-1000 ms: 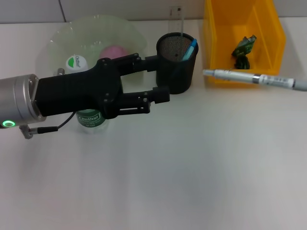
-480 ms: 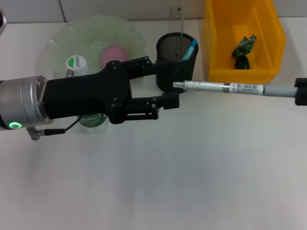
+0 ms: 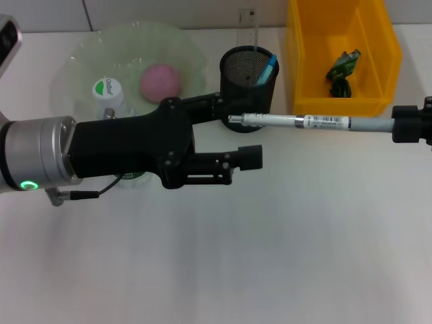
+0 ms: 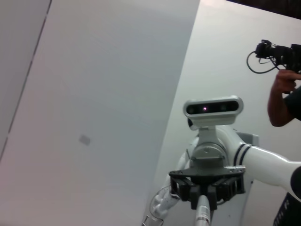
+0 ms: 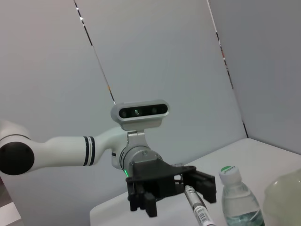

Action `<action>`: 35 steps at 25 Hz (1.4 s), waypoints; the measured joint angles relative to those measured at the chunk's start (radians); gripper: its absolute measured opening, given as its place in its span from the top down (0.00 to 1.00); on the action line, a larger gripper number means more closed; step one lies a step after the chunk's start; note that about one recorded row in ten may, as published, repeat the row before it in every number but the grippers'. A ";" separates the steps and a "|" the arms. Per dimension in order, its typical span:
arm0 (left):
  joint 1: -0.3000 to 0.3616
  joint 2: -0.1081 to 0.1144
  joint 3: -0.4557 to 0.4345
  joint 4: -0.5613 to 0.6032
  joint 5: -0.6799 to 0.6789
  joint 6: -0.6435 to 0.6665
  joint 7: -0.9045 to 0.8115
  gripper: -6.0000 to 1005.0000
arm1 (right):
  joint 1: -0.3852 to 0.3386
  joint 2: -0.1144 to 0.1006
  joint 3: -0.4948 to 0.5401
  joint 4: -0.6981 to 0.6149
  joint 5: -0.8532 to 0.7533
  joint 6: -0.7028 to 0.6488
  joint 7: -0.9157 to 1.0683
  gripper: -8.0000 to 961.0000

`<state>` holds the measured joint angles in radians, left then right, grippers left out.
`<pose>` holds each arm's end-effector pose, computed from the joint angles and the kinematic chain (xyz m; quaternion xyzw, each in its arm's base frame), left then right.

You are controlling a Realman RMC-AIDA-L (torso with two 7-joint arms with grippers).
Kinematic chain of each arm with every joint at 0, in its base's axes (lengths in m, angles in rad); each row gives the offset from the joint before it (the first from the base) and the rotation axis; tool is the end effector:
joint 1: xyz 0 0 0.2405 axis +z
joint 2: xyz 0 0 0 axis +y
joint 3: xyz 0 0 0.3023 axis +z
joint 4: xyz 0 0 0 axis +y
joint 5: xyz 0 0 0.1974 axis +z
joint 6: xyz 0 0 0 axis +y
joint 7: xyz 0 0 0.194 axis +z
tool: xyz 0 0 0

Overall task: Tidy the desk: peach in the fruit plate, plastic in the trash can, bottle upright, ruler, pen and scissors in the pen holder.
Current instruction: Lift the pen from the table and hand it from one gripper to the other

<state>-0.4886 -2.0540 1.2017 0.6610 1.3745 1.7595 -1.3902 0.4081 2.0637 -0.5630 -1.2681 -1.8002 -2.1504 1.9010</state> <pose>-0.1776 0.3062 -0.0618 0.9027 0.1246 0.4101 0.0383 0.2170 0.2837 0.0502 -0.9356 0.1906 0.2948 0.0368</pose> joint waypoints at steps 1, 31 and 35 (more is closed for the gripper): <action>0.000 -0.001 0.005 0.000 0.000 0.001 0.002 0.28 | 0.002 0.000 0.000 0.002 0.000 0.000 0.000 0.87; -0.020 -0.008 0.009 0.000 0.000 0.002 -0.014 0.51 | 0.021 -0.001 -0.038 0.019 -0.029 0.013 0.005 0.87; -0.017 -0.008 0.009 0.000 0.000 0.000 -0.012 0.54 | 0.021 -0.001 -0.038 0.019 -0.026 0.012 0.007 0.87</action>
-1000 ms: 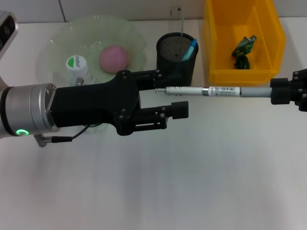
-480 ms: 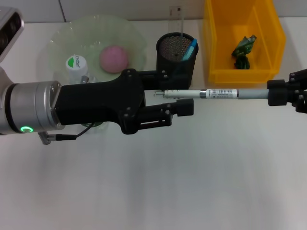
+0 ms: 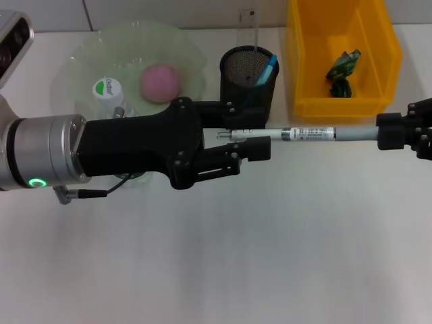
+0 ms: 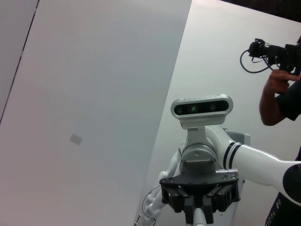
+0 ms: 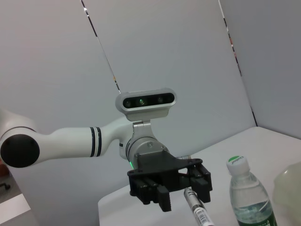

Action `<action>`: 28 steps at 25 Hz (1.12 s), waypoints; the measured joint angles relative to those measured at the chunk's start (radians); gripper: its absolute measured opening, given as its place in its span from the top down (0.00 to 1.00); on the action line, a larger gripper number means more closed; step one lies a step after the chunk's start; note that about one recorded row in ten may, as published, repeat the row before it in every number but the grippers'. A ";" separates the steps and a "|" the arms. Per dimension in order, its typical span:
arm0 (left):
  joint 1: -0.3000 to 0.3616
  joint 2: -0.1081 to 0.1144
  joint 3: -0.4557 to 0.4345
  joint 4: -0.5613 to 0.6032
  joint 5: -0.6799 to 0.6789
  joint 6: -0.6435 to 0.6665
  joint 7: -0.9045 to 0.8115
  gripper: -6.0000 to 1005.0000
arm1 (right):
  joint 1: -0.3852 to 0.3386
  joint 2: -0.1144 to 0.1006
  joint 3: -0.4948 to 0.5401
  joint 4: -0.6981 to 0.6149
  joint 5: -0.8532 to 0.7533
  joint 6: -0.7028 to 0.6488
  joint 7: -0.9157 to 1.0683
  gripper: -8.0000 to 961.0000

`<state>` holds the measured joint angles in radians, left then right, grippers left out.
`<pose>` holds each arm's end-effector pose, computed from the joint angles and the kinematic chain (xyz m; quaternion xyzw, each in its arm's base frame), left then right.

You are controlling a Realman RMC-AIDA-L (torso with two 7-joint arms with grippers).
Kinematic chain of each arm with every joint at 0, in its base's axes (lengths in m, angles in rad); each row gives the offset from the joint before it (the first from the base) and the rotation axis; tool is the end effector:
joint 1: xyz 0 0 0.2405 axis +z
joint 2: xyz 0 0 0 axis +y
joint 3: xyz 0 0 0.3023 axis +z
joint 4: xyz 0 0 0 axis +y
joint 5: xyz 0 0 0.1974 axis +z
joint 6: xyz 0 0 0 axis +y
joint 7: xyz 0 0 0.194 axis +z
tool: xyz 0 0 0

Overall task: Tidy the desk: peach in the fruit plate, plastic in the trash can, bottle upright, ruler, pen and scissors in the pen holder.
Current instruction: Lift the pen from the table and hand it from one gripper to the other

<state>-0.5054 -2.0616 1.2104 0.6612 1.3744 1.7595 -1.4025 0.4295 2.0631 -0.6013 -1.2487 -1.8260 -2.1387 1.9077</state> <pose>-0.1703 0.3067 -0.0655 0.9023 0.1227 0.4101 0.0500 0.2133 0.2880 0.0409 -0.9395 0.1950 0.2812 0.0170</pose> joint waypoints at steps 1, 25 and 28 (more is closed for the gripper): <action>0.001 0.000 0.000 0.000 0.000 -0.001 0.001 0.55 | 0.000 0.000 0.000 0.000 0.002 -0.001 0.001 0.87; -0.001 -0.002 -0.007 0.002 0.028 -0.005 0.014 0.60 | 0.003 0.002 0.001 0.000 0.007 -0.009 0.004 0.87; -0.004 -0.001 -0.010 0.002 0.038 -0.005 0.014 0.60 | 0.004 0.002 0.001 -0.001 0.007 -0.010 0.004 0.87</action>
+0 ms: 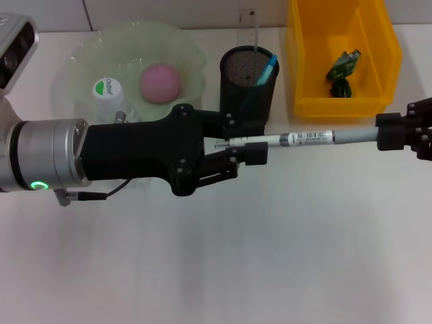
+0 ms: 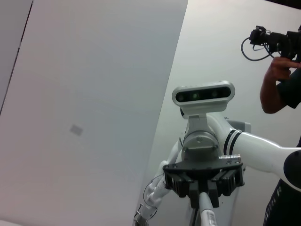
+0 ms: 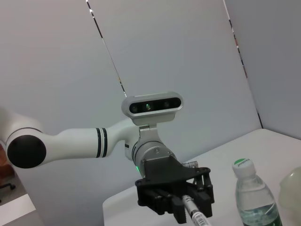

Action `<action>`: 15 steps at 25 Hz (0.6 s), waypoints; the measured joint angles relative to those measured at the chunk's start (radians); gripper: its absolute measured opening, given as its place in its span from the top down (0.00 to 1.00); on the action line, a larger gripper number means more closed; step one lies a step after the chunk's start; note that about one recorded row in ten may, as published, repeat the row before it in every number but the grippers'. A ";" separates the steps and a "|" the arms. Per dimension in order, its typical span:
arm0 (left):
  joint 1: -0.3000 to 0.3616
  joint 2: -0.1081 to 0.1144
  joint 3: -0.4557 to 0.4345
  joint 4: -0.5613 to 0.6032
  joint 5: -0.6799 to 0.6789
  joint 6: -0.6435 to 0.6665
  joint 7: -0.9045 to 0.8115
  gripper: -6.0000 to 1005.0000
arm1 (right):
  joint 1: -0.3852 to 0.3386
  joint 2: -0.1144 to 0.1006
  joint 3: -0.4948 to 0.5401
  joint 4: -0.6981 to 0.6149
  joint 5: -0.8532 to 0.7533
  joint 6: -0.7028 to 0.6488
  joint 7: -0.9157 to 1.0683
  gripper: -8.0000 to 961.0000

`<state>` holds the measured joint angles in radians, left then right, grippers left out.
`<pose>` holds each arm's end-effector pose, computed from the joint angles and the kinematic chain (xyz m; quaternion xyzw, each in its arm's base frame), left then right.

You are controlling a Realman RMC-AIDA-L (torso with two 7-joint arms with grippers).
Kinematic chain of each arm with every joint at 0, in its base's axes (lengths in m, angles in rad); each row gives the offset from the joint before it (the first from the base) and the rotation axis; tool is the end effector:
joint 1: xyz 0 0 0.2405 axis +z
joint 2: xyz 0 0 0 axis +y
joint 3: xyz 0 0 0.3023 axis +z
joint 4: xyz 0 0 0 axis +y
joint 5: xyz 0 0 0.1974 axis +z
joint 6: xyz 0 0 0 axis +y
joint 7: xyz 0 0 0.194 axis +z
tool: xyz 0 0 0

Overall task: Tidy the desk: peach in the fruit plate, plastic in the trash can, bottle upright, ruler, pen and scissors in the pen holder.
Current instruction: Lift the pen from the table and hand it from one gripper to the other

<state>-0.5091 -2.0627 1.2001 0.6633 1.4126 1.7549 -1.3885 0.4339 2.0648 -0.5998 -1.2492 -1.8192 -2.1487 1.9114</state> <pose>-0.1733 0.3066 -0.0691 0.9095 0.1161 0.3962 0.0483 0.2107 0.2870 0.0411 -0.9394 0.1915 0.2842 0.0115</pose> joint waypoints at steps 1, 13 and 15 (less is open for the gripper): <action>0.000 0.000 0.000 0.000 0.000 0.000 0.000 0.61 | 0.000 0.000 0.000 0.000 0.000 -0.001 0.000 0.87; -0.002 0.001 -0.005 0.005 0.013 0.007 0.008 0.78 | 0.000 0.000 -0.001 -0.001 0.000 0.000 0.000 0.87; -0.002 0.003 -0.010 0.007 0.013 0.009 0.013 0.79 | 0.000 0.000 -0.002 -0.001 0.000 0.000 0.000 0.87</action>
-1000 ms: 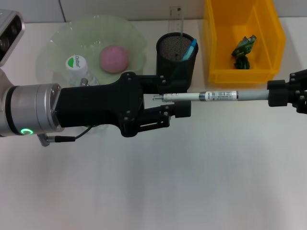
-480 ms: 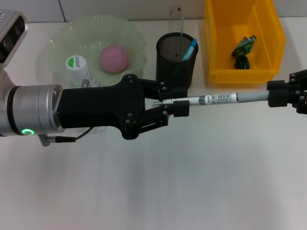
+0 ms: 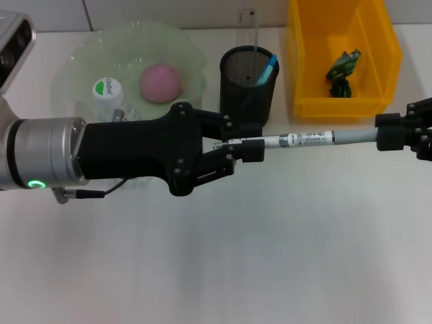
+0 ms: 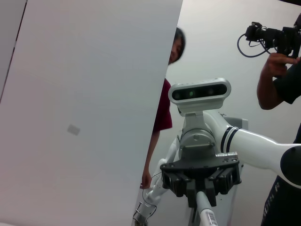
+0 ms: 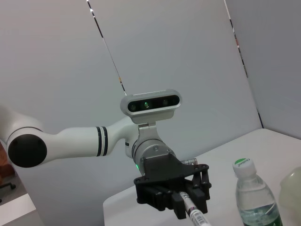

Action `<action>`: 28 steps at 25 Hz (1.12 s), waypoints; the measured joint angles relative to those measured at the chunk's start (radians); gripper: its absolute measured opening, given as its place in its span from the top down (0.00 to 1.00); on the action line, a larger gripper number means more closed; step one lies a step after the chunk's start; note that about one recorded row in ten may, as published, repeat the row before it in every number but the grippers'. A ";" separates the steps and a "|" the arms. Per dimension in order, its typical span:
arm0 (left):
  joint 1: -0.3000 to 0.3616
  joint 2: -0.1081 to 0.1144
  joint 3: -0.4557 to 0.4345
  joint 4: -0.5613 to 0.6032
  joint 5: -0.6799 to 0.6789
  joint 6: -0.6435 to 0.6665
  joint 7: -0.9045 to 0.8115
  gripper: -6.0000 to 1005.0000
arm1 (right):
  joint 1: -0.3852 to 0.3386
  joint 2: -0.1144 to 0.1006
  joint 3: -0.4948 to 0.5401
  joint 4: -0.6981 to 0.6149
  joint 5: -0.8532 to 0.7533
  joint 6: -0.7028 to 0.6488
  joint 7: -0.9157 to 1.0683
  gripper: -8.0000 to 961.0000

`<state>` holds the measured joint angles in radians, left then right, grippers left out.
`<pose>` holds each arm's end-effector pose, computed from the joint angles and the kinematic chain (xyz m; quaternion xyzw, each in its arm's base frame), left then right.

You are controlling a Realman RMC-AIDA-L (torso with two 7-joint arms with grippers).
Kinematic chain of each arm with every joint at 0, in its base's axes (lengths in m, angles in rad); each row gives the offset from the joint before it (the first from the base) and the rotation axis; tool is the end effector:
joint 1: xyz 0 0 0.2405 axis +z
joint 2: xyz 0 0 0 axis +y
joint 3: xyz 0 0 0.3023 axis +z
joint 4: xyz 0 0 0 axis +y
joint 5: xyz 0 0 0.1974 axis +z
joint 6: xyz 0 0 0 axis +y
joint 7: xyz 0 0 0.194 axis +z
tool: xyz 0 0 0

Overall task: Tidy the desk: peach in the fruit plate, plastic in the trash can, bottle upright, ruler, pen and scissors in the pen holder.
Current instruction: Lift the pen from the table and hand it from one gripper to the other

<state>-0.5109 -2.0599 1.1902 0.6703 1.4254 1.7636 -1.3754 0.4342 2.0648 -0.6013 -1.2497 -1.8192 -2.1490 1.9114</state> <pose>-0.1738 0.3066 -0.0671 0.9122 0.1050 0.3933 0.0465 0.2105 0.2869 0.0409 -0.9397 0.1909 0.2837 0.0108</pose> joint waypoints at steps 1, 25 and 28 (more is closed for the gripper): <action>0.000 0.000 0.000 0.000 0.000 0.000 0.000 0.79 | 0.000 0.000 0.000 0.000 0.000 0.000 0.000 0.87; -0.012 0.006 -0.038 0.008 0.000 0.059 0.002 0.84 | -0.013 -0.011 -0.021 0.072 -0.002 0.008 -0.048 0.36; -0.014 0.006 -0.039 0.016 0.000 0.066 0.002 0.84 | -0.015 -0.012 -0.015 0.077 -0.003 0.006 -0.049 0.29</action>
<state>-0.5245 -2.0543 1.1513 0.6859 1.4250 1.8298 -1.3737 0.4187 2.0531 -0.6160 -1.1722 -1.8227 -2.1430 1.8625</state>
